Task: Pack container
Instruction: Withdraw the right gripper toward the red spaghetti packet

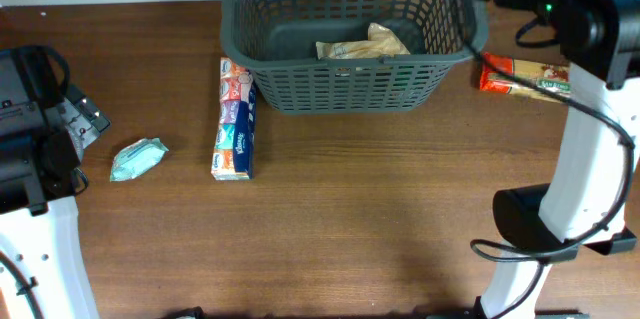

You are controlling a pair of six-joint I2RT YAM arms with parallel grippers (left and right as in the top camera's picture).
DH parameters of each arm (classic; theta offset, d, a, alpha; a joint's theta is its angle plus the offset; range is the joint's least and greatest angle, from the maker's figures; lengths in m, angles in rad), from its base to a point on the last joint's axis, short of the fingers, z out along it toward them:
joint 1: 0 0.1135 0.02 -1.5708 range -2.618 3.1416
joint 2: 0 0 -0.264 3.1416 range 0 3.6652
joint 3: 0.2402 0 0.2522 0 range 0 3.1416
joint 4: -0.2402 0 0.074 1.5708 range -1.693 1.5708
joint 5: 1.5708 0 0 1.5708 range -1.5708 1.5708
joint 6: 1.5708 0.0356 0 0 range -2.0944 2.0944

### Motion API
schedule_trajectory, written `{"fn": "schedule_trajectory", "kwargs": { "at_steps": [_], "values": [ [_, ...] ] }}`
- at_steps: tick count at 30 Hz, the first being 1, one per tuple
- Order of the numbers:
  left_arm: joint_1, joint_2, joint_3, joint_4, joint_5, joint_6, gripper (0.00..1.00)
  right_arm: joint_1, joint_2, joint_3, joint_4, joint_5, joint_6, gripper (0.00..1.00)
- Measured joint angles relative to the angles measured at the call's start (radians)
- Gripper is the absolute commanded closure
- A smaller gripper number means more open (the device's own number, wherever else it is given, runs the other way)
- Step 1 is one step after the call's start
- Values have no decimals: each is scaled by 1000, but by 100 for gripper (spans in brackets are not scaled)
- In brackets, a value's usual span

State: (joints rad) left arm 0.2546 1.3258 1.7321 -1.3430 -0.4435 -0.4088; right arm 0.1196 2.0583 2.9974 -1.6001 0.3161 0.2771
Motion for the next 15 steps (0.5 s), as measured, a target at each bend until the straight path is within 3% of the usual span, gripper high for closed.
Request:
{"fn": "schedule_trajectory", "kwargs": {
  "at_steps": [4, 8, 11, 15],
  "values": [
    [0, 0, 0, 0, 0, 0, 1, -75, 2, -30, -77, 187, 369, 1],
    [0, 0, 0, 0, 0, 0, 1, -193, 3, -58, -92, 190, 600, 1],
    [0, 0, 0, 0, 0, 0, 1, -273, 3, -83, -92, 97, 635, 1],
    [0, 0, 0, 0, 0, 0, 1, -288, 3, -93, -92, 5, 560, 1]
  ]
}}
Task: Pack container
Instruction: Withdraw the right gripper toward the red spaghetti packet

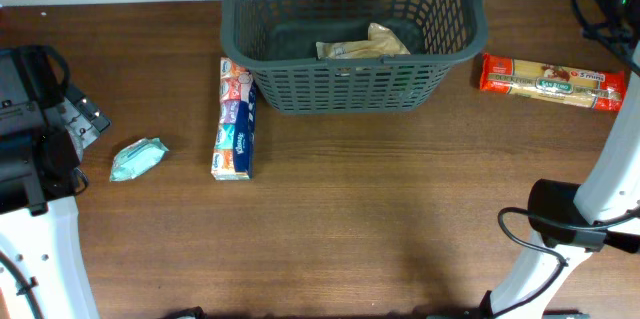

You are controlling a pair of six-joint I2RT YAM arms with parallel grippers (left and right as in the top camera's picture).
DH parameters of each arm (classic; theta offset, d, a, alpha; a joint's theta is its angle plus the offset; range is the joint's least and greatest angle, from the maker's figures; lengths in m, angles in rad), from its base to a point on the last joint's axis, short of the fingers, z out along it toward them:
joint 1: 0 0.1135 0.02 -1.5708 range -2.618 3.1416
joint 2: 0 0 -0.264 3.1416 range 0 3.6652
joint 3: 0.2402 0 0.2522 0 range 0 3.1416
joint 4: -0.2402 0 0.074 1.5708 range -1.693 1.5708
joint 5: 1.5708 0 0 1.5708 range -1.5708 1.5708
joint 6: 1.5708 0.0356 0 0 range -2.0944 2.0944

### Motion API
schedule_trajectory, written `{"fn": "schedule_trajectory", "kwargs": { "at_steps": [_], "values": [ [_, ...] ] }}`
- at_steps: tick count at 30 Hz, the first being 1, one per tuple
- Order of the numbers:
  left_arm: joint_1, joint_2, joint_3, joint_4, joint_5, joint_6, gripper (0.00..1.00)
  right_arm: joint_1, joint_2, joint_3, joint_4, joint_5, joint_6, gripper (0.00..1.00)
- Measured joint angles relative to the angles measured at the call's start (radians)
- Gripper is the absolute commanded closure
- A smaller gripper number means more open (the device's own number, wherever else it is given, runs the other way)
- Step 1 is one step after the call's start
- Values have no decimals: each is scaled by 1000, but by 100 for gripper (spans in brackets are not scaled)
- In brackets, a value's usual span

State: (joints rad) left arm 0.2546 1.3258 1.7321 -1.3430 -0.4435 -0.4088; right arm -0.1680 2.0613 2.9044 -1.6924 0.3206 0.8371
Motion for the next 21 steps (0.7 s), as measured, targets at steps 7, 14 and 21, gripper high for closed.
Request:
{"fn": "schedule_trajectory", "kwargs": {
  "at_steps": [7, 14, 21],
  "values": [
    [0, 0, 0, 0, 0, 0, 1, 0, 22, -3, 2, 12, 69, 1],
    [0, 0, 0, 0, 0, 0, 1, -7, 201, -3, 0, 63, 138, 1],
    [0, 0, 0, 0, 0, 0, 1, -73, 424, -18, 0, -117, 155, 1]
  ]
}}
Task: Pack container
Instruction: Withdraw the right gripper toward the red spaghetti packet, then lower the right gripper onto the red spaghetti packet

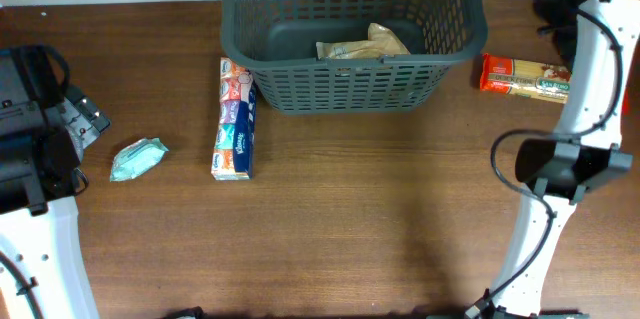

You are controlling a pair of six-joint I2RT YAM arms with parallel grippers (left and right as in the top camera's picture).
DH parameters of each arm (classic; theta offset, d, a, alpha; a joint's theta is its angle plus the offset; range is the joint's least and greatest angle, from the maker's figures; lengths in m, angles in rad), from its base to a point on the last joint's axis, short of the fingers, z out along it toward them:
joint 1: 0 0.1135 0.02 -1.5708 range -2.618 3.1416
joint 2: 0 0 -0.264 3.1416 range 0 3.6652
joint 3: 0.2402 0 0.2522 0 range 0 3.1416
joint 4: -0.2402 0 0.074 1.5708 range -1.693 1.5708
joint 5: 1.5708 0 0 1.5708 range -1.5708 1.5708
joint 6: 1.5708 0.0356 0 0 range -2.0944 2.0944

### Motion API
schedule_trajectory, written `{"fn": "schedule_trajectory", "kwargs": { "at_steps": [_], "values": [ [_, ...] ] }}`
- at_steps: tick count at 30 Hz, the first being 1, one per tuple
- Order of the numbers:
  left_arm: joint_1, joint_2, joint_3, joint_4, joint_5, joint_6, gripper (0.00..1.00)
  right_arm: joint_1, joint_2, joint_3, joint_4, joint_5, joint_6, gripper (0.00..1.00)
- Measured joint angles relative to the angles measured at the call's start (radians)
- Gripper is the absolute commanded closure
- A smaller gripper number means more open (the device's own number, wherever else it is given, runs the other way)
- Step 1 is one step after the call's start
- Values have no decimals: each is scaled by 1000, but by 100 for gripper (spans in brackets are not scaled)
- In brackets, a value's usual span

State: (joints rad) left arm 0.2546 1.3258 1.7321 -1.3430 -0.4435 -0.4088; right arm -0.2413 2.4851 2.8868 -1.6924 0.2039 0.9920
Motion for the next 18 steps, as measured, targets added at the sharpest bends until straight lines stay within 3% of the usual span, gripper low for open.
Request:
{"fn": "schedule_trajectory", "kwargs": {
  "at_steps": [12, 18],
  "values": [
    [0, 0, 0, 0, 0, 0, 1, -142, 39, -134, 9, -120, 89, 1],
    [0, 0, 0, 0, 0, 0, 1, -159, 39, -177, 121, -132, 100, 1]
  ]
}}
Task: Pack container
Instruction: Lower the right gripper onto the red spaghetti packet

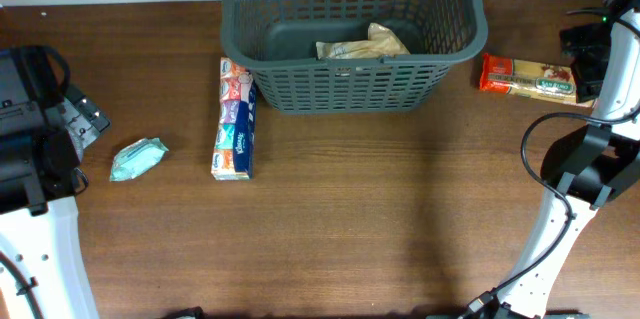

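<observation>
A dark grey plastic basket (455,54) stands at the back centre with a tan crumpled packet (362,43) inside it. On the table to its right lies a red and yellow pasta package (528,77). My right gripper (592,57) hangs over the package's right end and hides it; how its fingers stand does not show. Left of the basket lies a long strip of tissue packs (235,119), and further left a teal wipes pouch (138,158). My left gripper (88,121) rests at the left edge, away from every object, its state unclear.
The brown wooden table (380,219) carries the right arm's white links and black cables at the right, from the front edge up to the package. The left arm's black body fills the left edge.
The right arm has shifted right and toward the front; its black wrist was at the far right corner and now sits over the pasta package's right end. Nothing on the table has moved.
The right arm first hung over the basket's right corner, covering part of the pasta package. Then it was off at the far right with the whole package in view, then crossing the package's right end, and now over that end. The left arm stayed still.
</observation>
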You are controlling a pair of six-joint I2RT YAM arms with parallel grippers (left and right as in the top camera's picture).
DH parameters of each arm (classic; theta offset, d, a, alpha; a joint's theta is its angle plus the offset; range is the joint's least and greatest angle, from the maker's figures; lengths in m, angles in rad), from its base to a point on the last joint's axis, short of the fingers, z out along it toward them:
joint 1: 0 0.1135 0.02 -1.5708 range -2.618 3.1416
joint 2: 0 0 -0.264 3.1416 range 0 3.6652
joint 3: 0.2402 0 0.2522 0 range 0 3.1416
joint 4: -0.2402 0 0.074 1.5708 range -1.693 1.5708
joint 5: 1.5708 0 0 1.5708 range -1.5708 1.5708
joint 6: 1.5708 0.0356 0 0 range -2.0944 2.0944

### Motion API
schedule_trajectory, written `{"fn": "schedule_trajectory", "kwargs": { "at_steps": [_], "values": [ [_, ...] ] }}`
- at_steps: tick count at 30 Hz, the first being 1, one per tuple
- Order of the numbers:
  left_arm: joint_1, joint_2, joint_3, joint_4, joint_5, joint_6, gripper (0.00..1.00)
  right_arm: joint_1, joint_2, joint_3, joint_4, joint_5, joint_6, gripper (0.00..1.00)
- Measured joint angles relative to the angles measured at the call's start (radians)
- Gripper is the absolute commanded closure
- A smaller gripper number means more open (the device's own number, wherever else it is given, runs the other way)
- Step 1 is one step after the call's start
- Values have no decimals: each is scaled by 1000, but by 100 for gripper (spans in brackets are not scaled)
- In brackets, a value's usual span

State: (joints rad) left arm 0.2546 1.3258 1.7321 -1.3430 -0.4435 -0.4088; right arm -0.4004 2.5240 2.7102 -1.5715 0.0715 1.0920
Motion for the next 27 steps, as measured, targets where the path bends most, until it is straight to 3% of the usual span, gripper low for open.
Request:
{"fn": "schedule_trajectory", "kwargs": {
  "at_steps": [11, 27],
  "values": [
    [0, 0, 0, 0, 0, 0, 1, 4, 0, -12, 132, -73, 136, 1],
    [0, 0, 0, 0, 0, 0, 1, 3, 118, -25, 137, -50, 260, 1]
  ]
}}
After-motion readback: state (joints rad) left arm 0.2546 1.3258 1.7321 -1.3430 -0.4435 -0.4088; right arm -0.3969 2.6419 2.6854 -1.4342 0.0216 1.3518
